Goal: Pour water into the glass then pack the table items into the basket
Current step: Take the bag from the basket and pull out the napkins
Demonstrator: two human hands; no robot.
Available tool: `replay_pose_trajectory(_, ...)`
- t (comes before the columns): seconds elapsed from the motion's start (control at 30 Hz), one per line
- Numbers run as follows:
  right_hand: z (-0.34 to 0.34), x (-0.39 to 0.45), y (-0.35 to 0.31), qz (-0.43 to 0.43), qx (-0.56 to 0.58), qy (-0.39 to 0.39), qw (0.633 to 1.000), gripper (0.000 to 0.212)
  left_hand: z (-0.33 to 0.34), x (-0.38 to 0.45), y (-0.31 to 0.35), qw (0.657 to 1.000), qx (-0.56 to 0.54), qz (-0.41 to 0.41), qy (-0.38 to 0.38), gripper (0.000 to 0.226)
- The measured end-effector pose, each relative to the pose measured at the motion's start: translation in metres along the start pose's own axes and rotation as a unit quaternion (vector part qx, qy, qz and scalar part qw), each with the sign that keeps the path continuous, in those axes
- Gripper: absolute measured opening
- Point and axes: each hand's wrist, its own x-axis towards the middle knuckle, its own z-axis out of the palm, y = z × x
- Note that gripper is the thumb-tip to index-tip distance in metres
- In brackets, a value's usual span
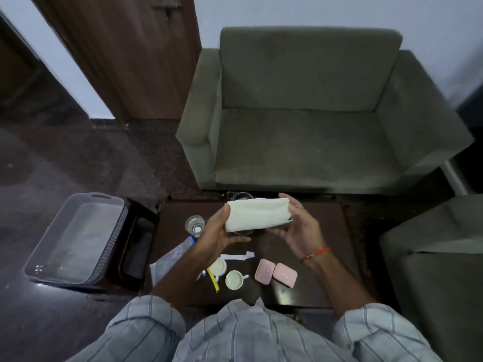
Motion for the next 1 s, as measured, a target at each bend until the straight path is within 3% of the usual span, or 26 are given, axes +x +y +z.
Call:
replay_pose_trajectory(0.27, -0.022, -0.014, -0.016, -0.029, -0.03, 0.017, 0.999, 0.043, 0.03, 0.0, -0.014, 0.999, -0.034, -0.035, 0.004, 0.056)
replay_pose_trajectory(0.43, -0.027, -0.01, -0.01, -0.009, -0.075, 0.05, 0.996, 0.033, 0.037, 0.004, -0.021, 0.997, 0.028, -0.05, 0.043, 0.036)
replay_pose_trajectory(0.7, -0.041, -0.019, 0.002, 0.094, -0.17, 0.059, 0.979, 0.033, 0.031, 0.0, -0.029, 0.995, 0.077, -0.026, 0.065, 0.048)
replay_pose_trajectory(0.83, -0.039, -0.019, 0.007, 0.055, -0.161, 0.055, 0.984, 0.02, 0.03, -0.002, -0.031, 0.995, 0.076, -0.038, 0.057, 0.05)
replay_pose_trajectory(1.0, -0.033, -0.016, 0.005, 0.024, -0.147, 0.027, 0.989, 0.038, 0.034, -0.003, -0.03, 0.993, 0.097, -0.044, 0.043, 0.046)
